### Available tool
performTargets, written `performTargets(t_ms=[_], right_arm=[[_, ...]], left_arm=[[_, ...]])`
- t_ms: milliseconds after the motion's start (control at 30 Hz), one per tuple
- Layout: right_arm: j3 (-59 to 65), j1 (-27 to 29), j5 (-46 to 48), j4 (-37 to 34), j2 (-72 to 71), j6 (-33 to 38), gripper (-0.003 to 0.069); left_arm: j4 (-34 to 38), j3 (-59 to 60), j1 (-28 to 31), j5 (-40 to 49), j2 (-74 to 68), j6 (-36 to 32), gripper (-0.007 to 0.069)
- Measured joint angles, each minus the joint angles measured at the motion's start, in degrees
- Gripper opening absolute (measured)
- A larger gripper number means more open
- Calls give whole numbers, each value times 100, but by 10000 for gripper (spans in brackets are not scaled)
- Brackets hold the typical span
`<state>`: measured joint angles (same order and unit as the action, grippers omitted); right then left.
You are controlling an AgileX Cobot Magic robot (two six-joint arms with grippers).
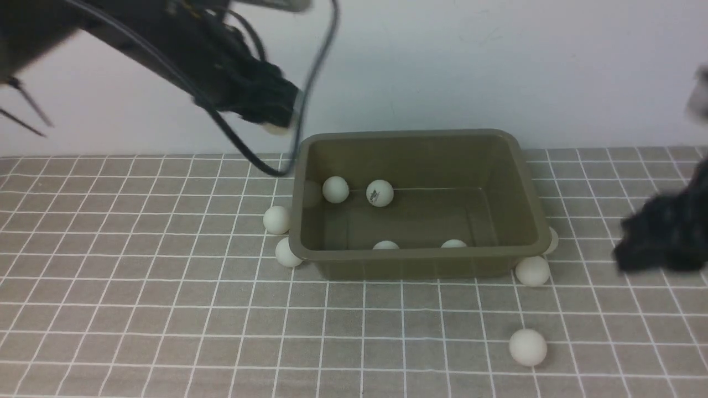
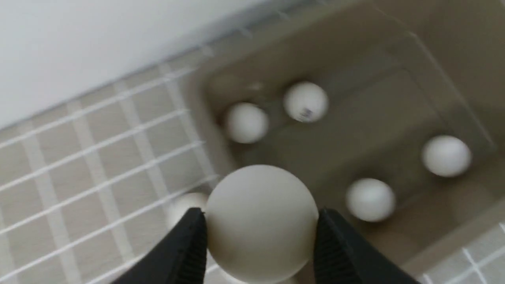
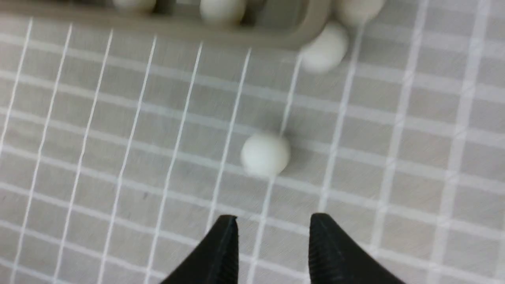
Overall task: Put the table tennis balls into the box on the grey coffee tablecloth.
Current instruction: 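Drop the ball into the bin, then reach for and grasp a ping pong ball on the table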
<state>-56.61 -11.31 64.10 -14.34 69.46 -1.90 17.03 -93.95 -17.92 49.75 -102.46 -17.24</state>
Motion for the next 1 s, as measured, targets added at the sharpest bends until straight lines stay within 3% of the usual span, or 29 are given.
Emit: performTargets(t_ms=[200, 300, 500, 567, 700, 767, 800, 833, 1000], right_arm=[[1110, 0, -1044, -719, 410, 629, 326], [1239, -36, -1507, -855, 900, 1019, 420], [1239, -310, -2451, -815, 1791, 1180, 526], [1239, -334, -2769, -800, 2088, 1180, 538], [1239, -344, -3113, -849, 2503, 1180, 533], [1233, -355, -3211, -838, 2678, 1193, 458], [1233, -355, -3187, -778, 2724, 1221, 363], [1233, -355, -3161, -752, 2713, 1227, 346], [1113, -349, -2439, -601, 2016, 1208, 363]], left_arm=[[-6, 10, -445, -433, -778, -40, 312], [-10, -66, -493, -399, -1187, -35, 328], [-310, -532, -487, 173, -1405, 119, 546], [-573, -829, -487, 482, -1346, 350, 566], [-1157, -1411, -446, 1120, -1120, 789, 472], [-1514, -1617, -355, 1407, -812, 964, 282], [-1640, -1638, -253, 1515, -612, 985, 136], [-1703, -1639, -183, 1587, -502, 995, 88], [-1703, -1333, 450, 1917, 25, 1027, -1]])
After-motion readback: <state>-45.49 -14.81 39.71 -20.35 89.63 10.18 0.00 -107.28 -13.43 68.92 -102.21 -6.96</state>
